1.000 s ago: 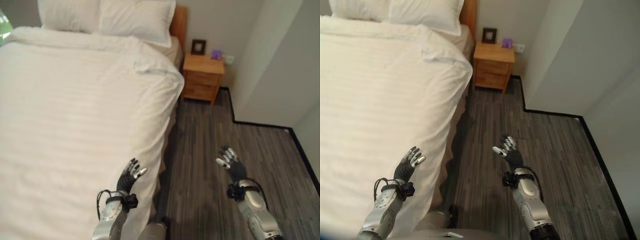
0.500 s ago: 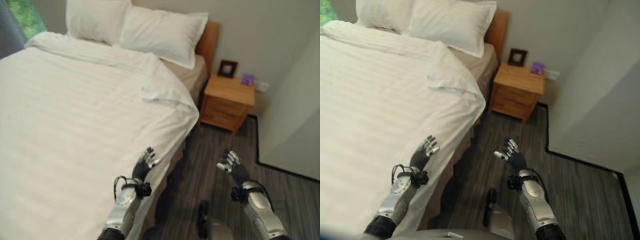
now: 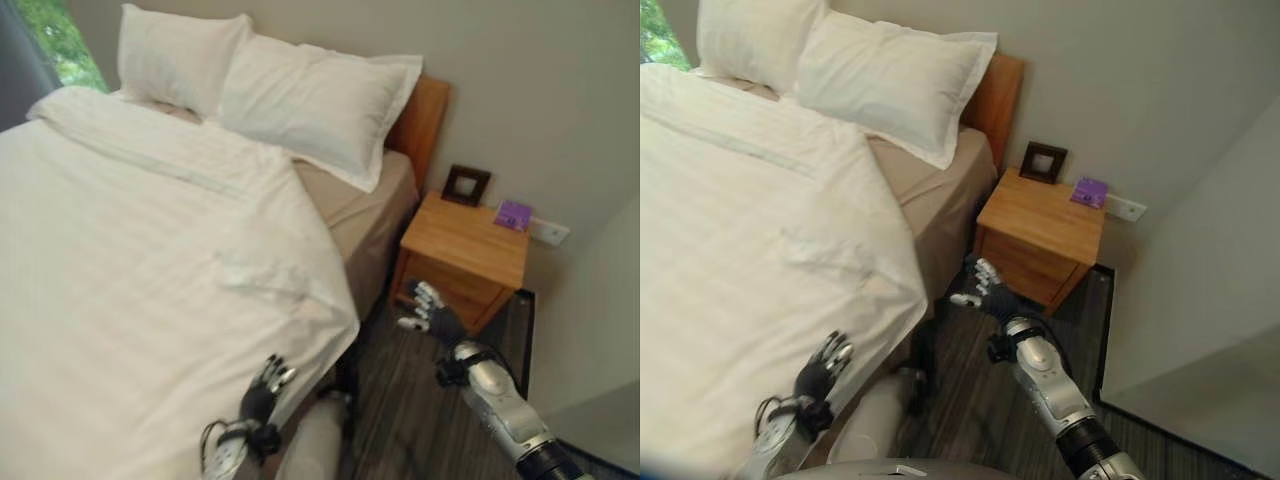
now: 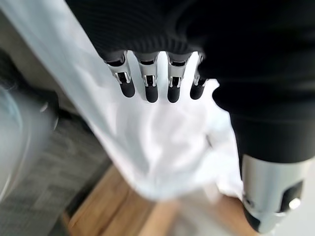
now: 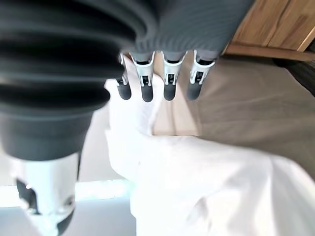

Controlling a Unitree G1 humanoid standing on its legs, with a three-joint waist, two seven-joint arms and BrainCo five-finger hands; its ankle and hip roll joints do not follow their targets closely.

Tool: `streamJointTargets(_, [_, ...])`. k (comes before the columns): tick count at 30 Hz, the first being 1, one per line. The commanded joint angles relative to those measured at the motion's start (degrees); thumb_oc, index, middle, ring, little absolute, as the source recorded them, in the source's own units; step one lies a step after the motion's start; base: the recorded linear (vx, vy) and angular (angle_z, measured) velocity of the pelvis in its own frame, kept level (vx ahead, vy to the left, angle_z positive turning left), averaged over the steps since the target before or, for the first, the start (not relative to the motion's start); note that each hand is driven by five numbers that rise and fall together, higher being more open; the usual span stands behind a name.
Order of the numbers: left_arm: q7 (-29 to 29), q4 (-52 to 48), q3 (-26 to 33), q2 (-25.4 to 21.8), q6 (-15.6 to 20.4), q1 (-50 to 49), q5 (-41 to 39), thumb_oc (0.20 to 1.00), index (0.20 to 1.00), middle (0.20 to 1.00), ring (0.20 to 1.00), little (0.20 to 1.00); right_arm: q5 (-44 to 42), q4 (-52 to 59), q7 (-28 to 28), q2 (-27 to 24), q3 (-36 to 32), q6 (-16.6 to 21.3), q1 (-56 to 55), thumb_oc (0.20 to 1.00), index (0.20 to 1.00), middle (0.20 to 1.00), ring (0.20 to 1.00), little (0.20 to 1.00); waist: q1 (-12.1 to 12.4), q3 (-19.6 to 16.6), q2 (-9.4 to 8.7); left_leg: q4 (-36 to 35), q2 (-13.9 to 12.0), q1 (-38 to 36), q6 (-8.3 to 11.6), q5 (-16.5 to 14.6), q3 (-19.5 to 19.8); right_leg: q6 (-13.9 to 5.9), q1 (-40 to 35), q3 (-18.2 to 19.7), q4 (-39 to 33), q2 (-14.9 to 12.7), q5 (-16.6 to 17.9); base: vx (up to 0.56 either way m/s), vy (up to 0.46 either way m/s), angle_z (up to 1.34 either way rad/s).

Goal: Making the bed.

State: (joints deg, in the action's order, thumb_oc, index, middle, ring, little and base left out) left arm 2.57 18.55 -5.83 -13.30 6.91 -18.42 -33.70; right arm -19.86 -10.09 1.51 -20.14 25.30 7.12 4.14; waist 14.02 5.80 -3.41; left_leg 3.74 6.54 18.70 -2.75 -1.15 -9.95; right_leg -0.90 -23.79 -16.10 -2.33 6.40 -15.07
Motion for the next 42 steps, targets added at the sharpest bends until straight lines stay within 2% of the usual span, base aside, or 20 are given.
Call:
streamJointTargets(1, [-0.2, -5.8, -1.7, -1.0, 2.8, 7.1, -3.1, 1.000, 1.000, 1.000, 1.000, 1.000, 1.7, 2.0, 1.3, 4.2, -3.0, 2.4, 7.6, 1.000, 1.000, 1.000, 1.000, 1.000, 3.6, 0.5, -0.11, 1.7, -3.5, -13.8, 0.22, 5.5, 7.3, -11.18, 18.4, 0.9, 24.6, -13.0, 22.2, 0.47, 0.124, 0.28])
streamJointTargets(2, [-0.4, -5.9, -1.8, -1.0, 2.9, 7.5, -3.8, 1.000, 1.000, 1.000, 1.000, 1.000, 1.2, 2.0, 1.3, 4.7, -3.1, 2.3, 7.5, 1.000, 1.000, 1.000, 1.000, 1.000, 2.9, 0.9, 0.61, 0.6, -3.8, -16.0, -0.74, 4.8, 8.2, -12.53, 22.7, 2.3, 32.9, -13.7, 25.2, 0.52, 0.067, 0.62])
streamJointTargets(4, [-1.0, -6.2, -2.3, -2.6, 3.3, 9.1, -1.1, 1.000, 1.000, 1.000, 1.000, 1.000, 2.7, 3.6, 1.3, 4.2, -4.1, 2.3, 5.3, 1.000, 1.000, 1.000, 1.000, 1.000, -1.4, 1.3, 2.72, -0.4, -4.8, -19.8, -1.10, 5.1, 13.3, -9.52, 30.4, 7.4, 35.4, -13.4, 23.1, 0.49, -0.163, 1.25])
streamJointTargets(6, [-0.8, -6.9, -3.1, -3.6, 4.1, 10.4, -0.8, 1.000, 1.000, 1.000, 1.000, 1.000, 2.0, 5.2, 1.2, 1.3, -7.9, 2.5, 0.3, 1.000, 1.000, 1.000, 1.000, 1.000, -5.5, 0.6, 1.54, -0.7, -3.4, -21.2, 0.88, 5.4, 21.7, -8.22, 28.9, 19.5, 13.9, -9.4, 19.0, 0.49, -0.314, 2.58])
streamJointTargets(7, [-0.6, -6.3, -4.2, -3.8, 4.3, 11.9, -0.3, 1.000, 1.000, 1.000, 1.000, 1.000, 1.3, 6.1, 0.8, 0.0, -10.2, 2.8, -2.8, 1.000, 1.000, 1.000, 1.000, 1.000, -7.8, 0.3, 1.02, 0.3, -2.2, -20.4, 1.19, 5.8, 26.4, -8.45, 28.0, 29.7, 7.5, -5.7, 17.5, 0.26, -0.250, 3.05])
streamJointTargets(11, [-0.2, -4.5, -5.6, -3.4, 3.9, 14.1, 1.5, 1.000, 1.000, 1.000, 1.000, 1.000, -1.8, 5.2, 0.5, -1.7, -15.3, 3.2, -8.5, 1.000, 1.000, 1.000, 1.000, 1.000, -8.2, 0.2, -1.01, 2.8, -1.0, -17.5, 4.18, 3.2, 33.9, -6.52, 22.1, 26.2, 0.6, -7.3, 17.5, 0.14, -0.320, 3.03])
streamJointTargets(12, [0.2, -3.8, -5.5, -1.5, 3.1, 13.6, -1.5, 1.000, 1.000, 1.000, 1.000, 1.000, -3.3, 4.3, -0.4, -1.7, -17.4, 3.1, -9.6, 1.000, 1.000, 1.000, 1.000, 1.000, -9.2, 1.0, -1.51, 5.1, -1.2, -15.7, 4.68, 3.2, 31.9, -5.80, 20.5, 22.9, -0.6, -7.7, 17.8, 0.07, -0.207, 3.12])
streamJointTargets(14, [0.6, -2.5, -6.1, -0.4, 2.1, 13.6, -2.7, 1.000, 1.000, 1.000, 1.000, 1.000, -4.3, 5.0, -0.8, -1.7, -18.6, 3.0, -10.5, 1.000, 1.000, 1.000, 1.000, 1.000, -10.8, 1.4, -2.30, 6.3, -3.5, -14.1, 3.93, 2.2, 21.8, -5.52, 20.3, 19.0, -1.1, -8.8, 18.2, -0.07, -0.155, 3.40])
streamJointTargets(15, [0.9, -1.1, -8.0, 0.0, 1.0, 14.3, -1.7, 1.000, 1.000, 1.000, 1.000, 1.000, -5.4, 4.8, -2.9, -0.9, -20.1, 3.2, -11.8, 1.000, 1.000, 1.000, 1.000, 1.000, -13.9, 1.4, -2.84, 9.9, -9.7, -15.7, 4.20, 0.0, 5.3, -4.83, 20.8, 11.9, -2.0, -10.2, 18.3, -0.16, -0.021, 2.63])
streamJointTargets(16, [1.1, -1.1, -9.4, -0.1, 0.9, 14.4, -1.4, 1.000, 1.000, 1.000, 1.000, 1.000, -6.1, 4.8, -3.4, 0.3, -21.0, 3.5, -13.2, 1.000, 1.000, 1.000, 1.000, 1.000, -15.0, 0.5, -1.86, 3.2, -11.0, -17.9, 4.79, 0.5, 3.4, -5.40, 20.7, 9.1, -2.7, -10.1, 17.8, -0.13, 0.023, 2.08])
streamJointTargets(18, [0.9, -1.4, -9.3, -0.4, 0.7, 14.1, -0.5, 1.000, 1.000, 1.000, 1.000, 1.000, -6.2, 3.8, -3.2, 1.4, -21.1, 3.2, -13.8, 1.000, 1.000, 1.000, 1.000, 1.000, -15.1, -0.6, -1.71, -3.3, -10.6, -20.2, 5.11, 1.4, 5.1, -5.91, 20.6, 8.3, -2.7, -10.1, 18.0, 0.04, 0.076, 1.18])
streamJointTargets(25, [0.5, -9.7, -3.1, -6.5, 0.9, 10.1, 4.6, 1.000, 1.000, 1.000, 1.000, 1.000, -5.8, 3.4, -1.0, 2.0, -20.5, 2.0, -14.2, 1.000, 1.000, 1.000, 1.000, 1.000, -13.7, -1.5, -0.82, -6.7, -10.4, -22.8, 5.51, 2.8, 5.0, -5.80, 20.2, 8.0, -2.7, -10.3, 17.9, 0.02, 0.067, -0.20])
streamJointTargets(27, [1.5, -15.4, 0.9, -11.0, -0.7, 8.9, 9.4, 1.000, 1.000, 1.000, 1.000, 1.000, -4.7, 4.3, -0.5, 1.4, -21.6, 1.4, -14.5, 1.000, 1.000, 1.000, 1.000, 1.000, -13.3, -1.4, -0.24, -7.7, -10.1, -23.2, 5.48, 3.1, 5.3, -5.79, 20.2, 8.0, -2.7, -10.3, 18.0, -0.02, 0.077, -0.44])
streamJointTargets(28, [4.4, -22.9, 5.7, -17.9, -1.9, 8.2, 12.0, 1.000, 1.000, 1.000, 1.000, 1.000, -4.4, 4.0, 0.5, 1.2, -23.4, 0.7, -15.1, 1.000, 1.000, 1.000, 1.000, 1.000, -13.2, -1.5, 0.65, -8.7, -9.9, -23.5, 5.59, 3.2, 5.2, -5.87, 20.2, 7.8, -2.7, -10.4, 18.0, 0.00, 0.047, -0.20])
streamJointTargets(29, [4.5, -23.4, 6.1, -18.0, -2.3, 7.8, 12.0, 1.000, 1.000, 1.000, 1.000, 1.000, -4.3, 4.1, 0.5, 1.3, -23.3, 0.7, -15.0, 1.000, 1.000, 1.000, 1.000, 1.000, -13.2, -1.5, 0.49, -8.7, -9.9, -23.6, 5.60, 3.2, 5.1, -5.87, 20.1, 7.8, -2.7, -10.4, 17.9, -0.01, 0.063, -0.09])
streamJointTargets(31, [8.8, -29.5, 12.6, -27.8, -3.1, 7.1, 10.4, 1.000, 1.000, 1.000, 1.000, 1.000, -3.8, 4.1, 2.2, 0.7, -24.4, 0.0, -15.5, 1.000, 1.000, 1.000, 1.000, 1.000, -13.2, -1.6, 1.17, -8.7, -9.8, -23.8, 5.97, 3.0, 5.2, -5.94, 19.8, 7.6, -2.7, -10.3, 17.7, 0.00, 0.024, -0.10])
streamJointTargets(33, [11.1, -34.0, 21.1, -38.9, -4.2, 4.5, 13.2, 1.000, 1.000, 1.000, 1.000, 1.000, -3.6, 3.8, 4.3, 0.3, -25.0, -0.7, -15.9, 1.000, 1.000, 1.000, 1.000, 1.000, -13.0, -1.9, 1.26, -8.7, -9.7, -23.7, 6.22, 3.4, 5.4, -6.01, 19.7, 7.6, -2.7, -10.4, 17.9, 0.01, 0.003, -0.19])
streamJointTargets(37, [10.4, -37.8, 39.3, -52.2, -2.3, -1.8, 20.2, 1.000, 1.000, 1.000, 1.000, 1.000, -4.2, 3.2, 7.9, 0.1, -26.8, -1.4, -18.7, 1.000, 1.000, 1.000, 1.000, 1.000, -11.7, -2.2, 1.98, -8.7, -9.5, -24.1, 6.42, 3.4, 6.0, -6.25, 19.1, 7.1, -2.7, -10.4, 17.7, 0.03, -0.011, -0.05])
streamJointTargets(40, [8.5, -37.8, 42.5, -55.6, -1.3, -0.4, 26.4, 1.000, 1.000, 1.000, 1.000, 1.000, -3.8, 2.3, 8.1, 0.5, -26.6, -1.3, -18.8, 1.000, 1.000, 1.000, 1.000, 1.000, -12.0, -2.5, 1.94, -8.7, -9.3, -24.1, 6.55, 3.3, 6.1, -6.37, 19.1, 7.0, -2.7, -10.5, 17.6, 0.02, 0.000, 0.08])
streamJointTargets(42, [5.8, -31.9, 31.5, -58.3, 0.1, 14.5, 29.1, 1.000, 1.000, 1.000, 1.000, 1.000, -3.9, 2.1, 8.3, 0.1, -24.4, -1.2, -17.6, 1.000, 1.000, 1.000, 1.000, 1.000, -13.5, -2.8, 2.01, -8.7, -9.2, -23.9, 6.63, 3.4, 6.0, -6.49, 19.3, 7.1, -2.7, -10.6, 17.7, 0.01, 0.003, 0.04])
